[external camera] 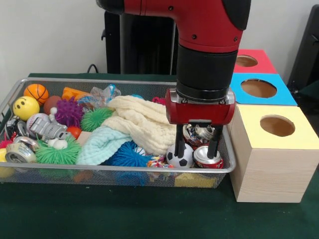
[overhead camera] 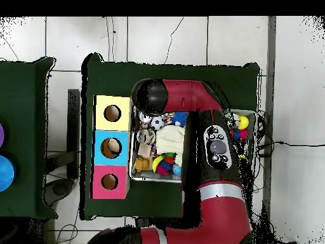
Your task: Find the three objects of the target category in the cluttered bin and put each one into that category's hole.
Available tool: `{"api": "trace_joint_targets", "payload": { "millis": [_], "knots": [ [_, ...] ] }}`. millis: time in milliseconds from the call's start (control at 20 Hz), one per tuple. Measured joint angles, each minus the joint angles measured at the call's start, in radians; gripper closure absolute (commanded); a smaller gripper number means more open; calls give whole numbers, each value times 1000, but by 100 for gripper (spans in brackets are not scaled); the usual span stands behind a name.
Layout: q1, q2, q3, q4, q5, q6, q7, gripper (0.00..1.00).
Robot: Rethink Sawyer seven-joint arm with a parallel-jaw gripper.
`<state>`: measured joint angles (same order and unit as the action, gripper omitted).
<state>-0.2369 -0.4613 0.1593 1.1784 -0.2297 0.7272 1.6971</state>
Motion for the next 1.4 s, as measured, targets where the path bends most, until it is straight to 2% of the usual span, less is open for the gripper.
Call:
{"api": "trace_joint_targets", "payload": {
  "millis": [400, 750, 1000, 1400],
  "knots": [
    [-34, 61, 59, -75, -56, 20, -33, 0],
    [-64, 93, 83, -88, -93, 20, -42, 0],
    [-99, 87, 87, -48, -122, 20, -42, 0],
    [-145, 43, 98, 62, -130, 20, -42, 0]
  ]
}}
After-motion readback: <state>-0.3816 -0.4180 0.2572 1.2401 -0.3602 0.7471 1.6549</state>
